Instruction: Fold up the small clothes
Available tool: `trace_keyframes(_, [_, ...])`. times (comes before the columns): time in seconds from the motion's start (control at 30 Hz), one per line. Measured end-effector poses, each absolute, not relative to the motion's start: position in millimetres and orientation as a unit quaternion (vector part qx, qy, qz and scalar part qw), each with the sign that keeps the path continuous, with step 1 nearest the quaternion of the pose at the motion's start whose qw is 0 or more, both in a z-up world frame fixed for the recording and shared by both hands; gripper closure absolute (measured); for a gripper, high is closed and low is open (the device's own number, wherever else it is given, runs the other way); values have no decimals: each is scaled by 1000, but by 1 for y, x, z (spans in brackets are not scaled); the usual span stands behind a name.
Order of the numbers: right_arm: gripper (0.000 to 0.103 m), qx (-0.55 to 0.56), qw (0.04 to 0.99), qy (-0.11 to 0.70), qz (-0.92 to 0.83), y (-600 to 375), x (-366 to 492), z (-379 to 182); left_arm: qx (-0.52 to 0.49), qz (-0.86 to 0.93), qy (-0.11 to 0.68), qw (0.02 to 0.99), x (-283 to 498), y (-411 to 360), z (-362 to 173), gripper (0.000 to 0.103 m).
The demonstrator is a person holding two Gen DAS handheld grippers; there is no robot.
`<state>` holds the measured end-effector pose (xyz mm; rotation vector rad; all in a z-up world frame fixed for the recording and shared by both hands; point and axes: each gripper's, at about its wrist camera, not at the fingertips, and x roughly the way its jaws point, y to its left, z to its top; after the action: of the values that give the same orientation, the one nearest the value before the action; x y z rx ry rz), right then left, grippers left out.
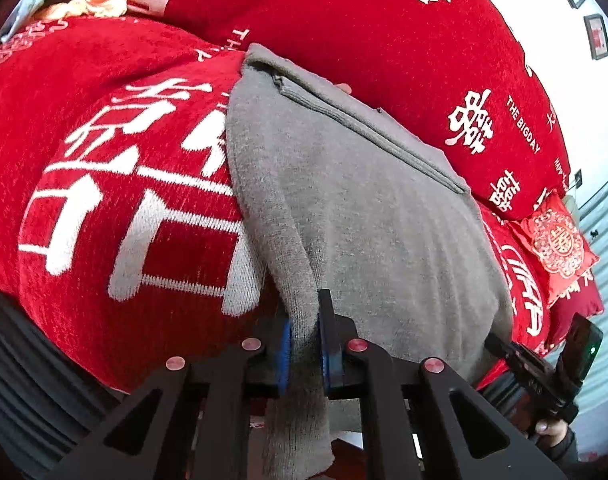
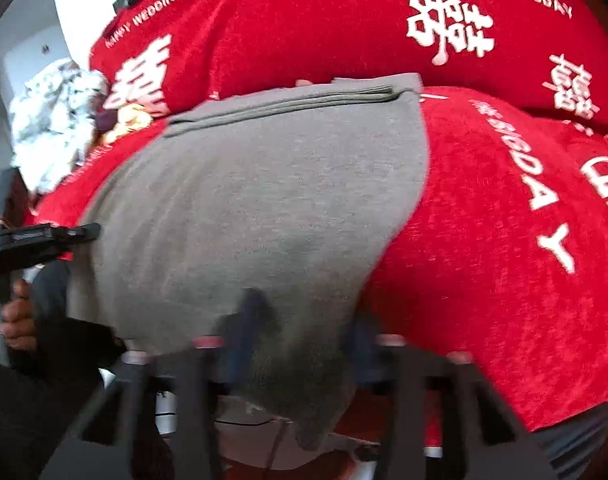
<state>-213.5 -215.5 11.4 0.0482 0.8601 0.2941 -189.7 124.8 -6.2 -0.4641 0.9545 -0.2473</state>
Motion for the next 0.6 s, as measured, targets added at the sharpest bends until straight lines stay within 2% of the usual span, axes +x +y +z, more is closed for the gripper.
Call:
trace_keyframes(0.13, [92, 61, 890, 424, 156, -226, -210, 17, -209, -117, 437, 867, -195, 123, 10, 91])
trace_keyframes(0.6, [93, 203, 888, 338, 236, -261, -205, 70, -247, -133, 382, 881, -189, 133, 60, 91])
